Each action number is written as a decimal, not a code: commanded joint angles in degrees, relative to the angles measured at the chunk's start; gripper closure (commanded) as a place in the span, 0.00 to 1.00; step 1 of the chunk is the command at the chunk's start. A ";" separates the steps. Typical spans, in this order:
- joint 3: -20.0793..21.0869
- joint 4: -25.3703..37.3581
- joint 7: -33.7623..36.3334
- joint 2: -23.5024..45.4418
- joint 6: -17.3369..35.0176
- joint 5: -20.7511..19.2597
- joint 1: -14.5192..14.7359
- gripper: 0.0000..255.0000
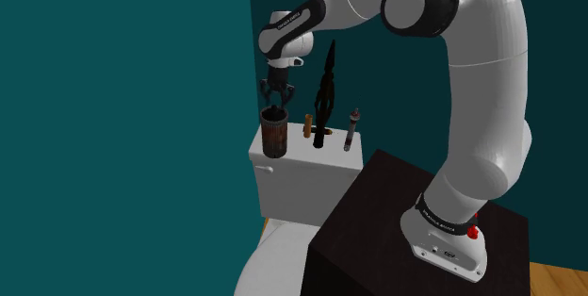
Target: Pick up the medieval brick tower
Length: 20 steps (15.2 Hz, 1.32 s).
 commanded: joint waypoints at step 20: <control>-0.25 2.54 1.16 -4.11 -6.56 -0.65 0.02 1.00</control>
